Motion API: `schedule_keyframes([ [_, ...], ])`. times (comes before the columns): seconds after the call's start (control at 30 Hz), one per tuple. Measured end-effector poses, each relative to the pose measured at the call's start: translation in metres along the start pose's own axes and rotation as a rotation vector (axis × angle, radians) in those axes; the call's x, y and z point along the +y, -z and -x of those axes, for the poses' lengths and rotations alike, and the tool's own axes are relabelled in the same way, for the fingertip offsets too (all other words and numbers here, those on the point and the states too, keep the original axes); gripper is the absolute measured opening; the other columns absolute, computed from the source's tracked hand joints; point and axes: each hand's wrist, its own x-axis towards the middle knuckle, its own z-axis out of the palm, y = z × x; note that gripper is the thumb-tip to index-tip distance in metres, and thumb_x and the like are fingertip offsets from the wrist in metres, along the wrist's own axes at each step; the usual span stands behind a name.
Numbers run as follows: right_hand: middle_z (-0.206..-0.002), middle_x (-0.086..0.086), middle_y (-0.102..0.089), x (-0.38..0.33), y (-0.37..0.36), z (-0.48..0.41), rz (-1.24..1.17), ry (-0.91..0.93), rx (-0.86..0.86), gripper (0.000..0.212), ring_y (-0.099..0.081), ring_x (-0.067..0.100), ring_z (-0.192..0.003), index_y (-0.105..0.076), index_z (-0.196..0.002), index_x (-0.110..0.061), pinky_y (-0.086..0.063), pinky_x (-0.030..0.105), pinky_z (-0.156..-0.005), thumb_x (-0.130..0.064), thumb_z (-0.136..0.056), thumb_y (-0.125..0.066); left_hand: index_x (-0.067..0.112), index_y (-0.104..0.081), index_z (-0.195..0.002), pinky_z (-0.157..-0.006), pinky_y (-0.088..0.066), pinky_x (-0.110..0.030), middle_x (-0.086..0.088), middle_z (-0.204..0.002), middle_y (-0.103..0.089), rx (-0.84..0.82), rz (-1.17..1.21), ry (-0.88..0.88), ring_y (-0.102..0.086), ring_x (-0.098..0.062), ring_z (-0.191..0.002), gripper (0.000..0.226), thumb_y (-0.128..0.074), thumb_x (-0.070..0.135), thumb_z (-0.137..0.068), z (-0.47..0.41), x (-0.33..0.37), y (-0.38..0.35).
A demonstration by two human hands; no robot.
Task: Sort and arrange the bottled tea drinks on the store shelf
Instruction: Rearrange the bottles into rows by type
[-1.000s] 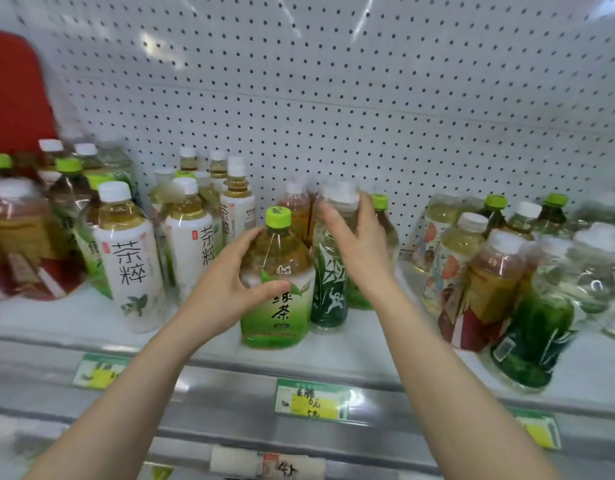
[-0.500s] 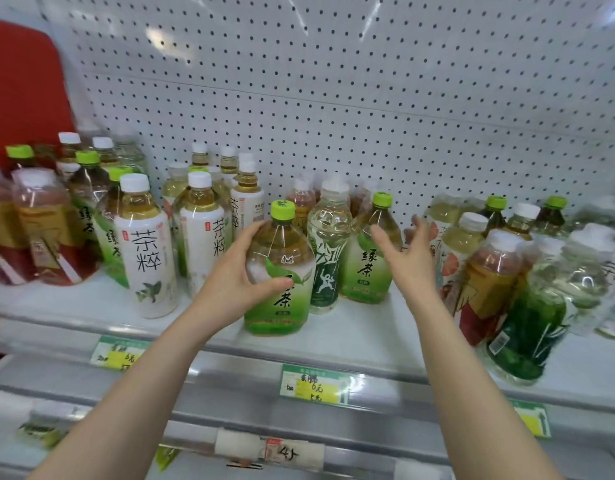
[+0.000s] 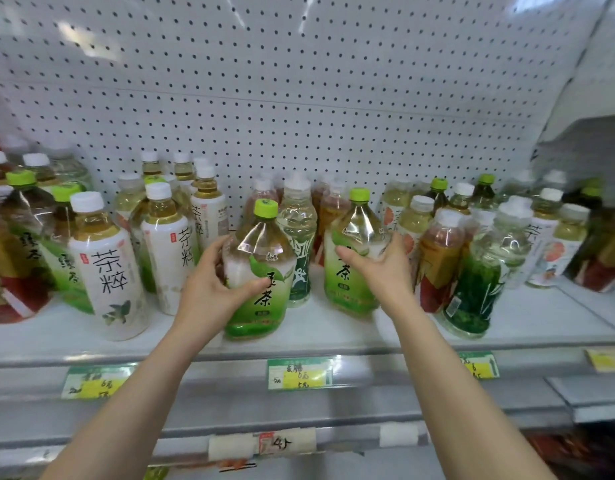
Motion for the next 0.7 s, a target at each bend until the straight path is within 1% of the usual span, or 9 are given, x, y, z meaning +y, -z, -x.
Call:
schedule_keyframes([
  [0.07,-0.148,0.002,-0.047,-0.011,0.020,0.015,0.007,0.032,0.013,0.110,-0.044,0.018,-0.135,-0.033,-0.148,-0.018,-0.036,0.042,-0.114,-0.052,-0.059,-0.089,0.052,-0.041,-0.126,-0.081,-0.043,-0.009,0.052,-0.099,-0.055,-0.026,0.052,-0.020,-0.052,0.028,-0.094,0.092,-0.089,0.059,-0.047,-0.001,0.011,-0.004],
  [0.13,-0.144,0.000,-0.050,-0.021,0.040,0.028,0.019,0.047,0.040,0.112,-0.048,0.019,-0.132,-0.036,-0.145,-0.020,-0.040,0.045,-0.111,-0.060,-0.054,-0.087,0.062,-0.043,-0.118,-0.083,-0.045,-0.016,0.049,-0.102,-0.057,-0.056,0.095,-0.040,-0.055,0.023,-0.098,0.084,-0.084,0.064,-0.045,0.000,0.023,-0.012],
  [0.23,-0.143,-0.006,-0.050,-0.030,0.071,0.044,0.027,0.094,0.101,0.115,-0.048,0.013,-0.129,-0.035,-0.145,-0.023,-0.040,0.038,-0.109,-0.068,-0.050,-0.083,0.069,-0.048,-0.107,-0.077,-0.051,-0.014,0.037,-0.106,-0.064,-0.085,0.170,-0.094,-0.062,0.014,-0.096,0.069,-0.081,0.064,-0.047,0.006,0.045,-0.031],
  [0.3,-0.131,-0.021,-0.052,-0.030,0.093,0.052,0.002,0.093,0.144,0.102,-0.051,-0.004,-0.115,-0.040,-0.135,-0.029,-0.040,0.030,-0.102,-0.066,-0.051,-0.084,0.066,-0.050,-0.108,-0.080,-0.053,-0.020,0.024,-0.110,-0.068,-0.109,0.222,-0.107,-0.065,0.008,-0.097,0.070,-0.081,0.062,-0.046,0.013,0.059,-0.046],
  [0.37,-0.110,-0.038,-0.047,-0.029,0.118,0.058,-0.034,0.076,0.172,0.090,-0.046,-0.025,-0.097,-0.038,-0.122,-0.038,-0.040,0.021,-0.092,-0.064,-0.050,-0.085,0.065,-0.051,-0.107,-0.086,-0.053,-0.028,0.018,-0.114,-0.068,-0.144,0.257,-0.124,-0.066,0.003,-0.101,0.067,-0.081,0.059,-0.048,0.020,0.074,-0.064],
  [0.43,-0.100,-0.042,-0.055,-0.028,0.142,0.061,-0.023,0.063,0.191,0.081,-0.049,-0.031,-0.090,-0.042,-0.115,-0.042,-0.044,0.019,-0.087,-0.065,-0.050,-0.084,0.061,-0.053,-0.109,-0.086,-0.054,-0.030,0.019,-0.111,-0.070,-0.184,0.269,-0.148,-0.066,0.002,-0.100,0.066,-0.081,0.059,-0.049,0.026,0.089,-0.081],
  [0.5,-0.101,-0.047,-0.056,-0.025,0.175,0.065,-0.019,0.065,0.211,0.079,-0.052,-0.027,-0.096,-0.043,-0.113,-0.043,-0.050,0.025,-0.088,-0.066,-0.050,-0.084,0.061,-0.053,-0.110,-0.085,-0.055,-0.032,0.023,-0.109,-0.069,-0.213,0.274,-0.165,-0.067,0.002,-0.099,0.067,-0.080,0.060,-0.050,0.034,0.107,-0.108],
  [0.6,-0.109,-0.025,-0.067,-0.011,0.229,0.063,-0.051,0.053,0.245,0.075,-0.065,0.000,-0.105,-0.052,-0.111,-0.044,-0.055,0.042,-0.094,-0.064,-0.048,-0.088,0.057,-0.056,-0.110,-0.086,-0.057,-0.042,0.018,-0.109,-0.071,-0.224,0.314,-0.166,-0.068,-0.004,-0.099,0.065,-0.081,0.060,-0.051,0.049,0.132,-0.154],
  [0.7,-0.107,-0.013,-0.072,0.009,0.292,0.053,-0.085,0.037,0.243,0.070,-0.071,0.010,-0.099,-0.056,-0.108,-0.038,-0.058,0.046,-0.089,-0.054,-0.049,-0.091,0.049,-0.059,-0.112,-0.085,-0.058,-0.041,0.019,-0.107,-0.071,-0.212,0.350,-0.158,-0.069,-0.002,-0.097,0.065,-0.082,0.056,-0.052,0.068,0.161,-0.209],
])
